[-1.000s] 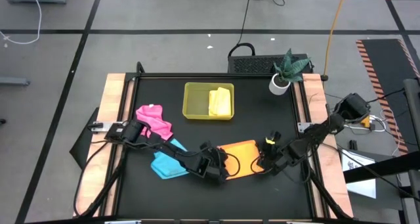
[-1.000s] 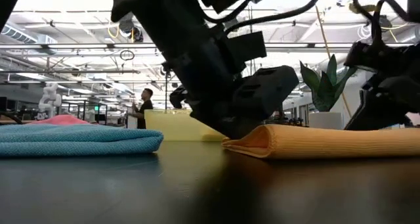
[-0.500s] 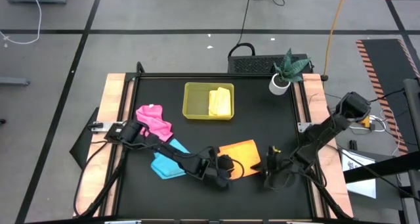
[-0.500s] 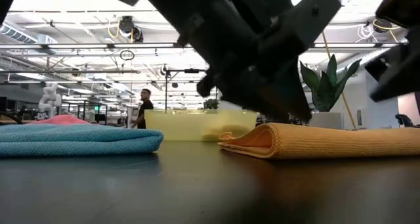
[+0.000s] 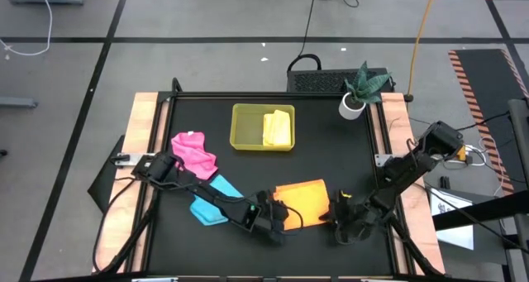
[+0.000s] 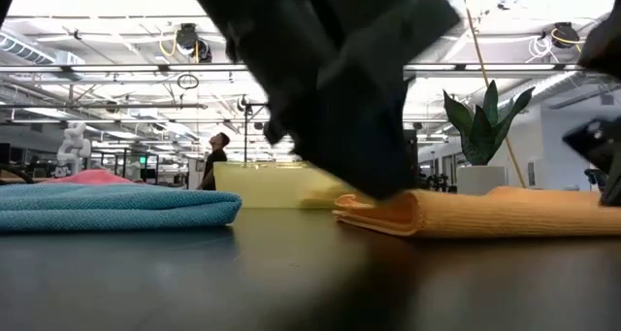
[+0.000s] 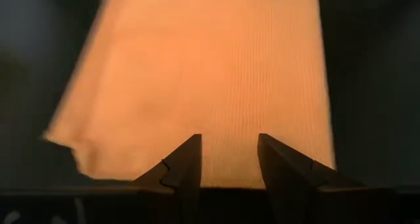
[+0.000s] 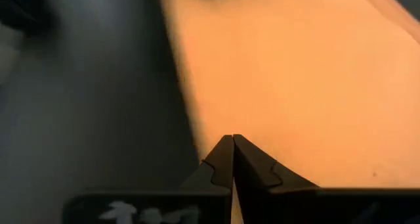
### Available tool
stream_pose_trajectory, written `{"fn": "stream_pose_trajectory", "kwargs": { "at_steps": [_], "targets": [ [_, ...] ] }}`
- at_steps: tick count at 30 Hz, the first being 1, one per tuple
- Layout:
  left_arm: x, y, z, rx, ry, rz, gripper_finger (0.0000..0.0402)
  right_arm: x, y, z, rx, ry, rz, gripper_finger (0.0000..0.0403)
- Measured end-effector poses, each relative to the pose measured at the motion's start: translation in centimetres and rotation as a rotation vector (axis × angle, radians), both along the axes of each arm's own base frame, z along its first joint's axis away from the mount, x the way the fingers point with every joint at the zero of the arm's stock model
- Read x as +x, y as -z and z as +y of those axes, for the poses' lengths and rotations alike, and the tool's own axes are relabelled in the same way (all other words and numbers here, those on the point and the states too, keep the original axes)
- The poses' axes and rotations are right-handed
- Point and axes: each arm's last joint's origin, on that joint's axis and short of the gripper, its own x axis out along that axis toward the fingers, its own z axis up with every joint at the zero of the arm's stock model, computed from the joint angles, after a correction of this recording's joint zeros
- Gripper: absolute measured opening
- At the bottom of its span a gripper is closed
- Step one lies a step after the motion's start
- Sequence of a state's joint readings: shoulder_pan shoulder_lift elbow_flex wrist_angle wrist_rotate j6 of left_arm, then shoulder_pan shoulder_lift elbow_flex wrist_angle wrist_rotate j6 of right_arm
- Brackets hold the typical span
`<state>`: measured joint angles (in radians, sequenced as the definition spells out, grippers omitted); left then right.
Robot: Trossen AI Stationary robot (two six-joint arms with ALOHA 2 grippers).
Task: Fold microfiber towels
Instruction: Fold the orange microfiber cloth
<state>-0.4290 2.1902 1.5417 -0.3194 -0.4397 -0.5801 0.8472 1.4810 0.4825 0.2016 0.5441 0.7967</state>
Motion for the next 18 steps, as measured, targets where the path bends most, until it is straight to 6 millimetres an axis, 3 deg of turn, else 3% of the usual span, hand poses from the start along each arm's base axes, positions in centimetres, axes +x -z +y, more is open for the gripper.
{"fn": "stream_pose_trajectory", "kwargs": {
  "at_steps": [5,9,18],
  "targets": [
    [0.3,-1.7,0.0,0.018,-0.035,-0.101,0.0152,-0.1,-1.4,0.8,0.009,-0.034,-0.123,0.0],
    [0.9,-2.0,-0.7,0.006,0.093,-0.145,0.0152,-0.1,-0.9,0.6,-0.037,0.031,-0.149,0.0],
    [0.6,0.9,-0.4,0.026,0.114,-0.018,0.0152,-1.4,2.5,-1.5,0.01,0.178,-0.072,0.0]
  ]
}}
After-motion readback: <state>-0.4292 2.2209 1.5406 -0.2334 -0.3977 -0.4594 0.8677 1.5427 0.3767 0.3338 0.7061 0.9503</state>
